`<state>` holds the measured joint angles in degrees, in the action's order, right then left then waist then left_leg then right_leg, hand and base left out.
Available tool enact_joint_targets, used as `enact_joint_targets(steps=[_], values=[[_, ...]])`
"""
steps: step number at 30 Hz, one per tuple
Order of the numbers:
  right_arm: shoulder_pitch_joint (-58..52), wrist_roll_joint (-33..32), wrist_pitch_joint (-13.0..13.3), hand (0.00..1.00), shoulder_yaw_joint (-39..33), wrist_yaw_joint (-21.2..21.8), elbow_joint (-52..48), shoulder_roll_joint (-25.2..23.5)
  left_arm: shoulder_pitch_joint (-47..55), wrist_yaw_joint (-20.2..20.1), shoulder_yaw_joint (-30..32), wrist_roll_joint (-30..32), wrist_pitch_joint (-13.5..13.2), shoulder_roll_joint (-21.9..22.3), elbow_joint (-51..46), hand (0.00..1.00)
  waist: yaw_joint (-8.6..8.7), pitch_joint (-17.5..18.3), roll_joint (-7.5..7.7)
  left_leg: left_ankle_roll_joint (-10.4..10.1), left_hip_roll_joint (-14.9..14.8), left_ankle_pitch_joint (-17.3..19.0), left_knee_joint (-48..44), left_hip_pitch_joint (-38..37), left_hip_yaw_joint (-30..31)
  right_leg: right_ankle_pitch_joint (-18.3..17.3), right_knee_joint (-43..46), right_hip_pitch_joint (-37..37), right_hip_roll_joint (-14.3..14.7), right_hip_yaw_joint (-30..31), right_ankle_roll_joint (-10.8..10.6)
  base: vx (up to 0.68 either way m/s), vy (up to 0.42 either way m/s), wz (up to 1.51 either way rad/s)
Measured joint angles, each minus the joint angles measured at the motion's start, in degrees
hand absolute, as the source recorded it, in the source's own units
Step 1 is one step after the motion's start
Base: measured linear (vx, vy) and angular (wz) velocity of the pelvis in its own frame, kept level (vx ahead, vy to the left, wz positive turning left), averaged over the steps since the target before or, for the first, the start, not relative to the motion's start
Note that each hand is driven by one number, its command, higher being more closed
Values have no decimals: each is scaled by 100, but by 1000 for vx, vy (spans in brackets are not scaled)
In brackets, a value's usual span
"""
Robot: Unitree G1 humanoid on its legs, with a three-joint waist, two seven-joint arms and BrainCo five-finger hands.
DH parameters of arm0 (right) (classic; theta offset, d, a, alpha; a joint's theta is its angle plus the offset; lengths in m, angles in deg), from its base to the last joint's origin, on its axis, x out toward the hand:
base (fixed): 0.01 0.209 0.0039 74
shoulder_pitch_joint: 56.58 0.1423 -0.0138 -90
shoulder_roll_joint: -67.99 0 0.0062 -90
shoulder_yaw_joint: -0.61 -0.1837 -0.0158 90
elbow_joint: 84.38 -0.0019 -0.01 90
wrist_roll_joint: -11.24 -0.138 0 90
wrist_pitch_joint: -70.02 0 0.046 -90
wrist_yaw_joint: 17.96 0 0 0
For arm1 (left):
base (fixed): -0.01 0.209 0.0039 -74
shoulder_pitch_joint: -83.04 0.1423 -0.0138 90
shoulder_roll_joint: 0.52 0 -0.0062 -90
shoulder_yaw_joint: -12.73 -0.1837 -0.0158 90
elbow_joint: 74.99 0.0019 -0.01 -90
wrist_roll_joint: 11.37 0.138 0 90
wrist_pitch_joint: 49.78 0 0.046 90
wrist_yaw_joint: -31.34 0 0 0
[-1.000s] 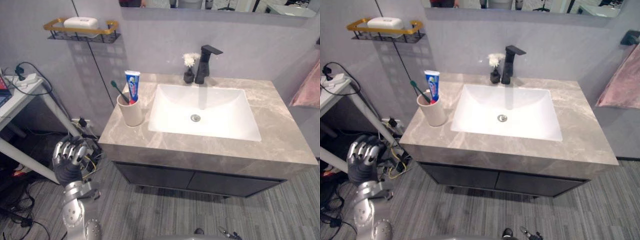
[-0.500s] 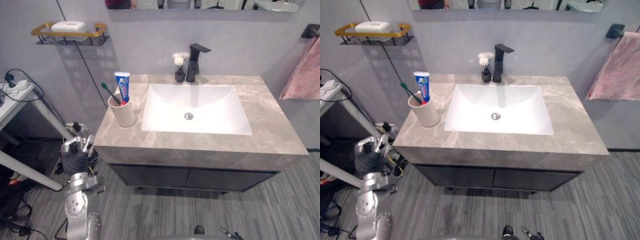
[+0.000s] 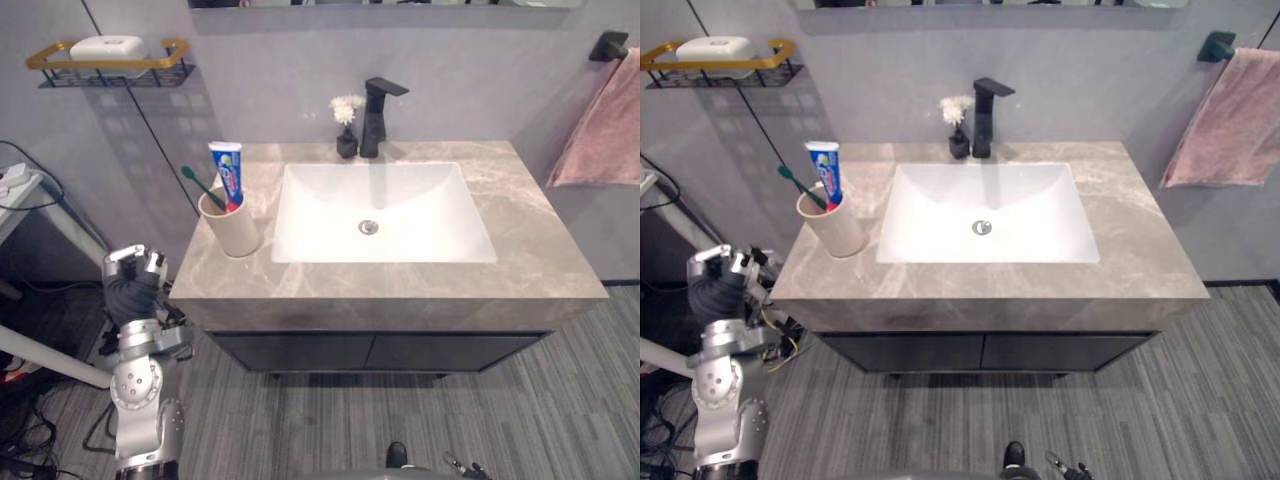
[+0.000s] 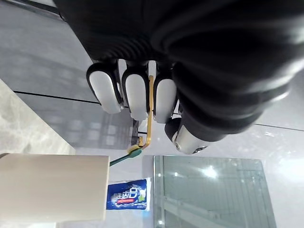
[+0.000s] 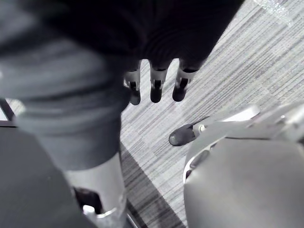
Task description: Organize washtable
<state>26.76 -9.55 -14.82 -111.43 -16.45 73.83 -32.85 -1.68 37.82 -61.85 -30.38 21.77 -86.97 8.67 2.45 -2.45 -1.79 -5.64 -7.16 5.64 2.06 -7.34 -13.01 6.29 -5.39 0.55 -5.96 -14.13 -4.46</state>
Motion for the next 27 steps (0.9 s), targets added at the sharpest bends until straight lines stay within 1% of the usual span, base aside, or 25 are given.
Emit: enact_joint_targets(steps=[2, 9, 15, 17, 19, 22, 27], values=[[1, 12, 0, 0, -2, 4, -4, 6, -61, 0, 43, 0, 28, -5, 57, 100, 4, 2, 3, 0, 0, 5, 0, 14, -39, 2, 2, 37, 4, 29, 2, -9, -12, -8], [-7, 20, -10, 0, -46, 5, -15, 11, -275, -18, 43, -2, 108, -229, 531, 100, 12, 1, 2, 0, 1, 33, -9, 59, -137, 20, 3, 137, 21, 126, 1, -2, -13, -7], [-15, 20, -13, 0, -70, 10, -17, 10, -416, -33, 40, -2, 213, -267, 981, 100, 17, 1, 2, 5, 4, 77, -41, 64, -186, 20, 3, 158, 23, 179, 1, -1, -14, -5], [-15, 20, -16, 0, -97, 14, -35, 9, -417, -50, -24, -1, 258, -412, 1162, 100, 31, 0, 1, 4, 1, 96, -59, 64, -202, 20, 3, 161, 29, 196, 0, 0, -18, -4], [-16, 19, -19, 0, -157, 15, -36, 9, -418, -93, -27, -1, 306, -463, 1200, 100, 36, 1, 1, 4, 1, 113, -76, 64, -215, 20, 3, 163, 29, 212, 0, -1, -15, -5], [-18, 20, -26, 0, -179, 17, -37, 7, -441, -146, -42, -2, 314, -503, 1359, 100, 34, 1, 0, 5, 3, 137, -103, 61, -248, 20, 3, 167, 29, 247, 1, -5, -15, -6], [-41, 19, -53, 0, -181, 20, -37, 4, -461, -151, -270, -2, 385, -545, 1585, 100, 50, 1, 0, 5, 3, 139, -103, 58, -267, 20, 4, 173, 32, 262, 1, 0, 0, 0]])
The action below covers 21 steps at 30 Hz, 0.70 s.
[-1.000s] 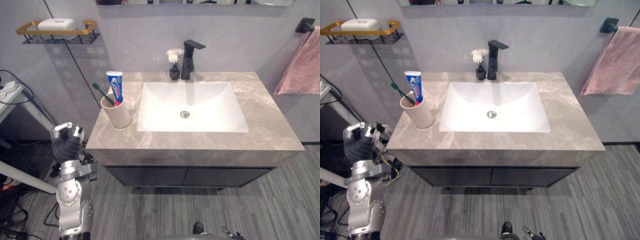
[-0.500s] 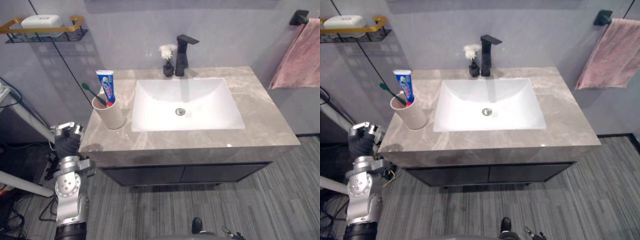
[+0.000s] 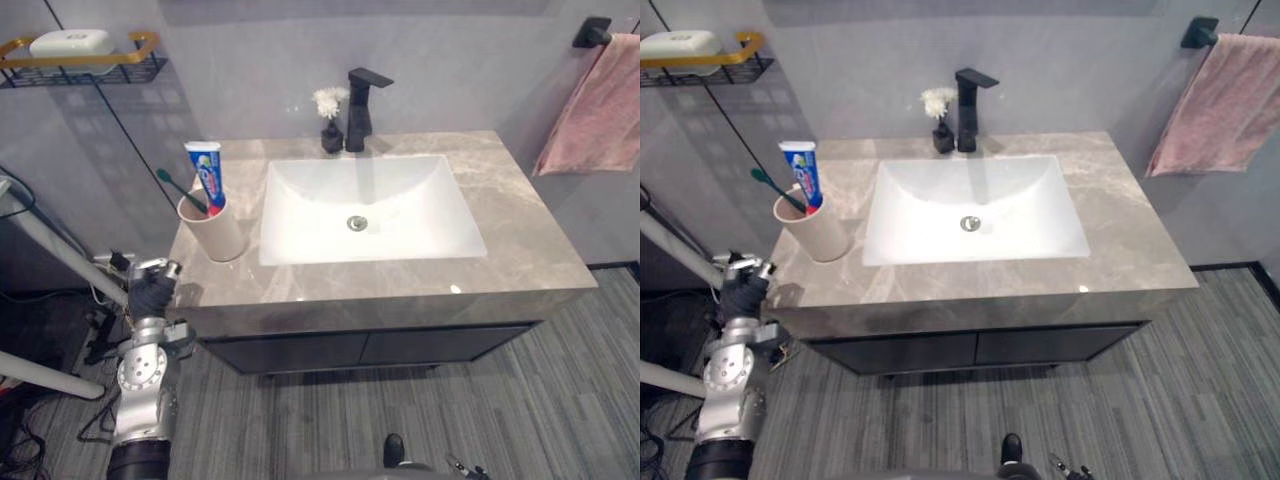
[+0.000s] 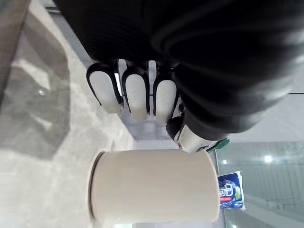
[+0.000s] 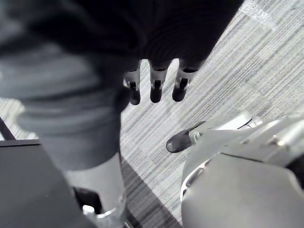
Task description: Organize washtable
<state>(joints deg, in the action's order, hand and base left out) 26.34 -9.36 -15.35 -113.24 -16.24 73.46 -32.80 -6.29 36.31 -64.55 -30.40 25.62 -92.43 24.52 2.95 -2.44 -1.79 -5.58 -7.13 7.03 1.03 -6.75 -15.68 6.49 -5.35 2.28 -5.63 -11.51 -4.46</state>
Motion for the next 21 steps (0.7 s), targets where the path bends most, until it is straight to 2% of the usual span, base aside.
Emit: enact_joint_targets(steps=[4, 8, 21], values=[[-20, 0, -5, 0, -3, 0, 0, -6, -77, -5, -143, 0, 30, 0, 12, 100, 11, 0, -1, 0, 0, 0, -4, -6, -7, 0, 3, 2, 2, 18, 0, 0, 0, 0], [-25, 0, -6, 0, -8, -1, 1, -20, -77, -8, -263, -1, 32, 1, 19, 100, 101, -3, -8, -1, -1, 1, -6, -7, -15, 0, 3, 6, 5, 29, 0, 0, 0, 0], [-119, -2, -7, 0, -43, -5, 1, -27, -77, -237, -657, -10, 32, 95, 19, 100, 132, -12, -58, -7, -5, 14, -5, -10, -56, 0, 1, 21, 16, 57, 0, 0, 0, 0]])
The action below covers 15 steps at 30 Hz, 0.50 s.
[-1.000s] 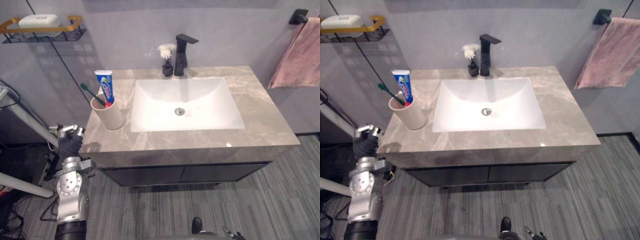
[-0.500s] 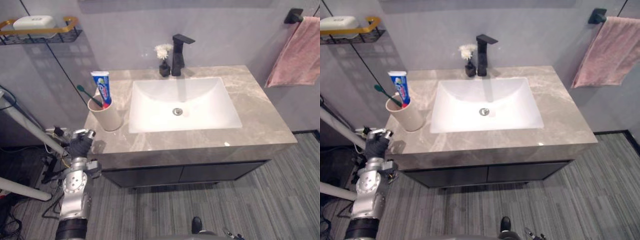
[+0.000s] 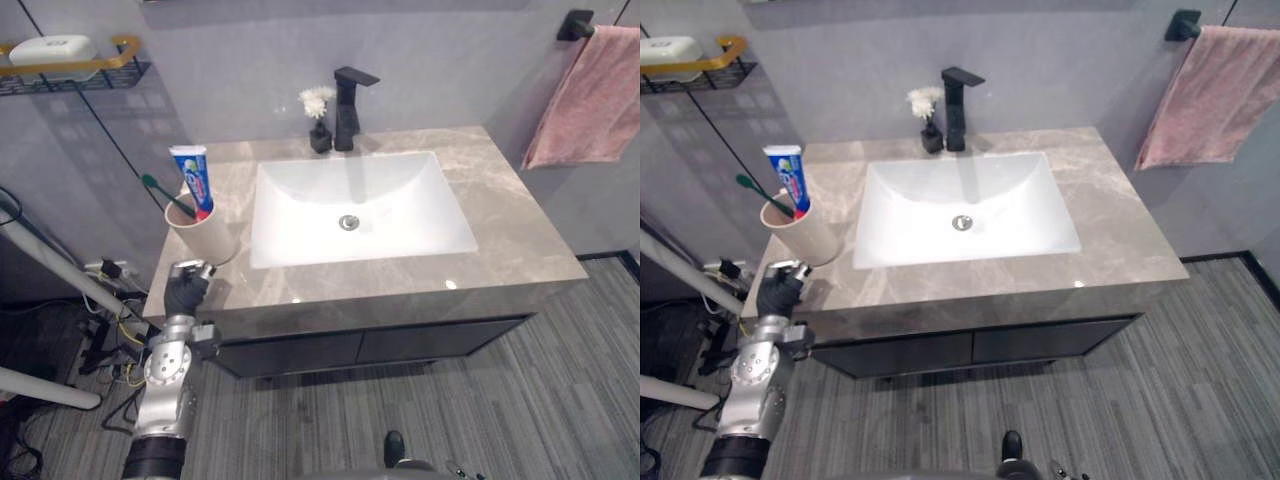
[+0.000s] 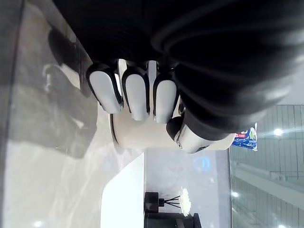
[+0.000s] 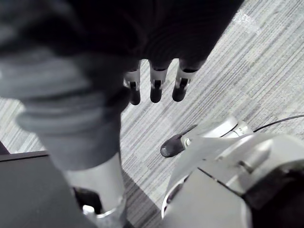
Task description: Organize washtable
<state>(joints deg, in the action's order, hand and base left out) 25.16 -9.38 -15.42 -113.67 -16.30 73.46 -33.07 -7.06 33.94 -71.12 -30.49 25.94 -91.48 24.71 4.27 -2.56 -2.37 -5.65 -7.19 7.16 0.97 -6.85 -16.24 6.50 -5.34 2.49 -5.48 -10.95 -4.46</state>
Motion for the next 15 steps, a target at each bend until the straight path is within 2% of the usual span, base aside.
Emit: enact_joint_targets(steps=[15], values=[[-13, 0, 0, 0, 2, -11, 2, 0, -144, 137, -92, 12, -1, -2, 218, 100, 42, 9, -25, -1, 0, 0, 4, -2, -40, 11, -18, 0, 4, 11, -9, 0, 0, 0]])
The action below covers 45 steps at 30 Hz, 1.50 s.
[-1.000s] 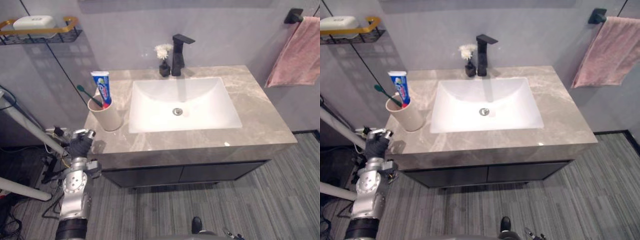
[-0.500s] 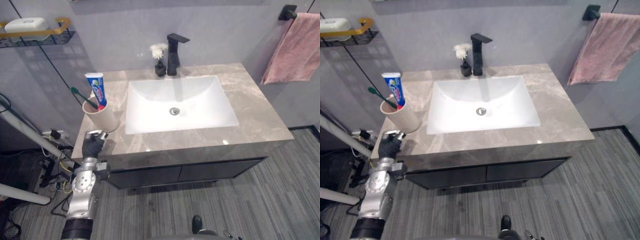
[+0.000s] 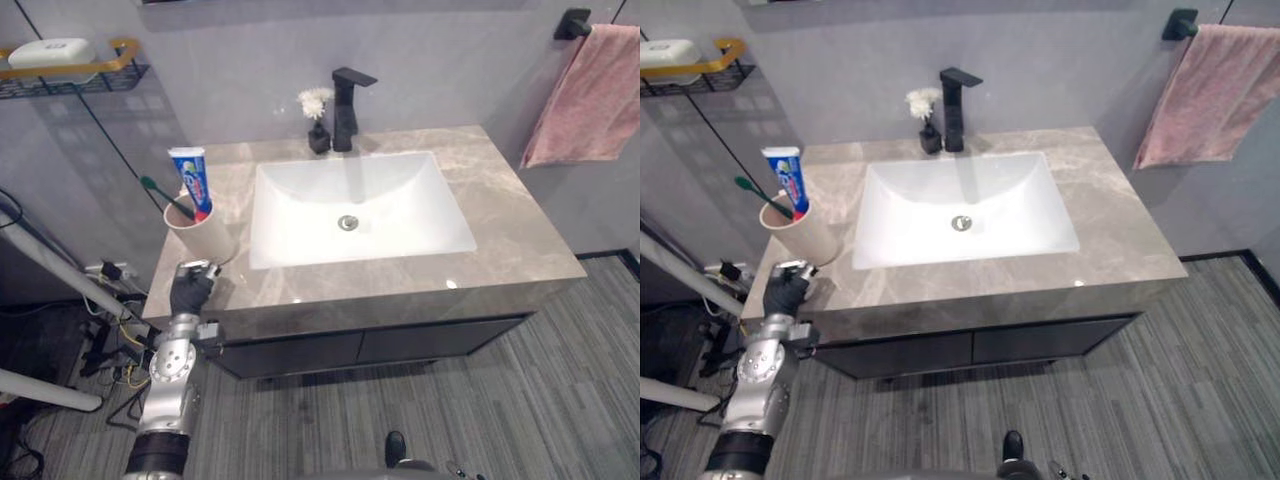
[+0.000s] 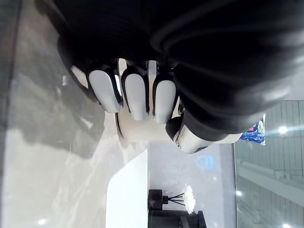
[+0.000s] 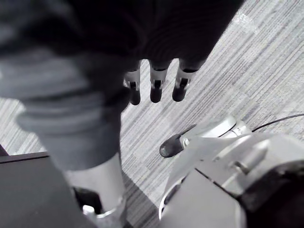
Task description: Organize washtable
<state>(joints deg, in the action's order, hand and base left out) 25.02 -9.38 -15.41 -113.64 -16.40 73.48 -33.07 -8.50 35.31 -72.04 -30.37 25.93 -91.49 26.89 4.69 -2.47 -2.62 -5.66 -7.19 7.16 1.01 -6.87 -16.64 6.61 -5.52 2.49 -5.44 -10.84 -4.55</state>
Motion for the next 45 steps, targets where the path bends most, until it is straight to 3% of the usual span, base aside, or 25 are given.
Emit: enact_joint_targets(steps=[16, 45], values=[[-34, -1, 0, 0, -12, -1, -5, -5, -475, 162, 96, 8, 7, -26, 445, 100, 81, -47, -78, -24, -20, 22, 26, -72, -81, 0, -2, 0, 41, 98, 0, 0, -1, -3], [-60, -1, 1, 0, -73, 0, -8, -14, -888, 395, 438, 9, 7, -388, 742, 100, 82, -140, -55, -25, -22, 21, 56, -100, -110, 0, -2, 2, 57, 129, 0, 0, 0, 0]])
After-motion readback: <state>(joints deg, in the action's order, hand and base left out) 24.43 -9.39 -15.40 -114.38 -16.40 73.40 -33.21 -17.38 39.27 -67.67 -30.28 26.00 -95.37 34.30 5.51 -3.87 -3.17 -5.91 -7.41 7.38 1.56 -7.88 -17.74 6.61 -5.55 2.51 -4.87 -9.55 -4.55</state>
